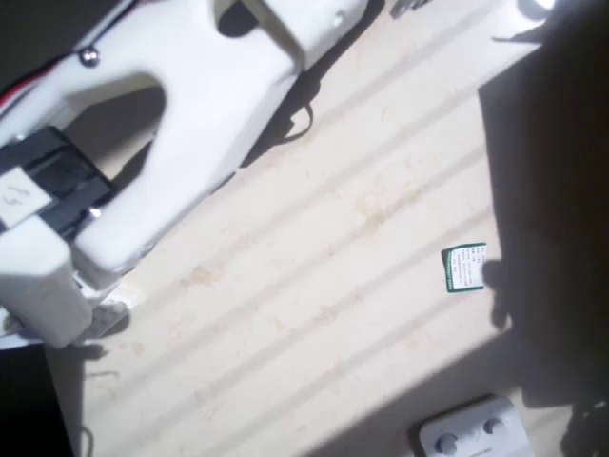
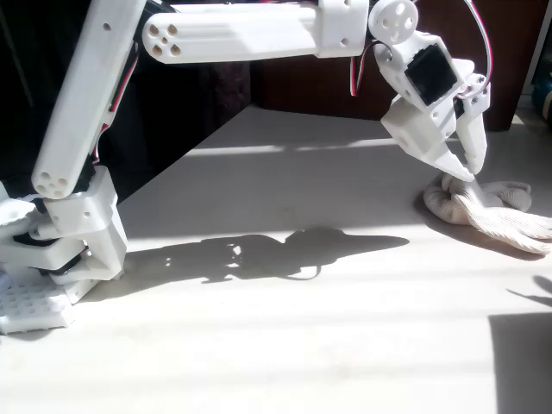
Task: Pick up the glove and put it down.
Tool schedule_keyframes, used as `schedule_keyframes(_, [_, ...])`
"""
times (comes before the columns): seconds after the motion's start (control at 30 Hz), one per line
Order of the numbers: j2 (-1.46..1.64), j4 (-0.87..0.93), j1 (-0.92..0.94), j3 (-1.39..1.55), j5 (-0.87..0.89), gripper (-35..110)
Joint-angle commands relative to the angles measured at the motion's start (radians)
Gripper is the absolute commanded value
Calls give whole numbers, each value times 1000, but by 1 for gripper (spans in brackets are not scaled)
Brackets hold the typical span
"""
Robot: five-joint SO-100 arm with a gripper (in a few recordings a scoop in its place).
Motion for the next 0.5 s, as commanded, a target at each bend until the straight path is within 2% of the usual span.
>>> schedule_keyframes(0.0, [-58,-14,-48,-121,5,1])
schedule_keyframes(0.47, [-143,3,-100,-239,6,3])
